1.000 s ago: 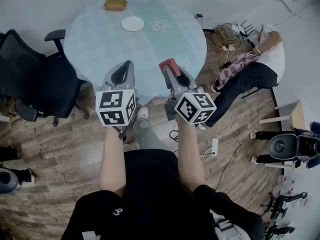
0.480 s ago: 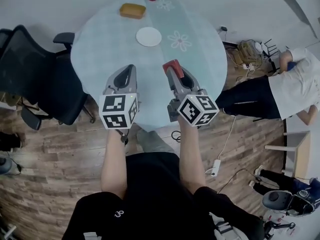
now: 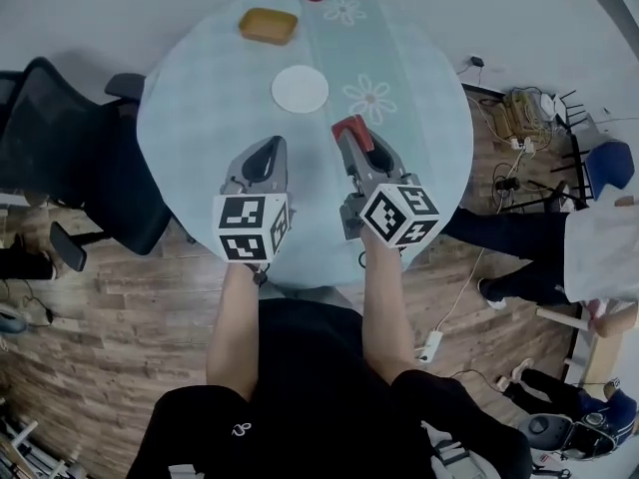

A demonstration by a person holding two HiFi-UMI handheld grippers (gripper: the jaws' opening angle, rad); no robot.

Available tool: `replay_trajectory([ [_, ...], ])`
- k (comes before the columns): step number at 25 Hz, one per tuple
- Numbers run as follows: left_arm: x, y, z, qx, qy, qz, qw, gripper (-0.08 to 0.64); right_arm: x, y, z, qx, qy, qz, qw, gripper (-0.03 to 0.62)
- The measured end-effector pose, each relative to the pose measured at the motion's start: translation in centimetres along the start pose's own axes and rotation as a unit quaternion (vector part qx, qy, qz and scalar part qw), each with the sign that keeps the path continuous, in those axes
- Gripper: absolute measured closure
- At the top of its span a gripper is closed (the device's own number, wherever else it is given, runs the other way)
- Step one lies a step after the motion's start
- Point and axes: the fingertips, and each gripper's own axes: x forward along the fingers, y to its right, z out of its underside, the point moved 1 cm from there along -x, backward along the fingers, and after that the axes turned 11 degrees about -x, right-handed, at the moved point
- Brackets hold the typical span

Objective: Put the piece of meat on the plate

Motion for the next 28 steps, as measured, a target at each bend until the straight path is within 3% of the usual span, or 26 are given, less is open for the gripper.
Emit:
replay_trajectory([
  [6, 2.6, -0.8, 1.3, 0.004, -0.032, -0.014, 0.9994, 0.566, 1.5, 2.3, 2.2, 0.034, -0.013, 0.005, 0.999, 0.489],
  [15, 6.3, 0.1, 2.5, 0.01, -0.073, 0.019, 0.9971, 0.566, 2.5, 5.6, 3.7, 0.053, -0.034, 0.043, 0.997, 0.489],
  [28, 9.3, -7.9, 2.6, -0.025, -0.097, -0.003, 0.995, 0.566, 10.9, 5.1, 10.6, 0.079, -0.126, 0.037, 0.988, 0.489],
])
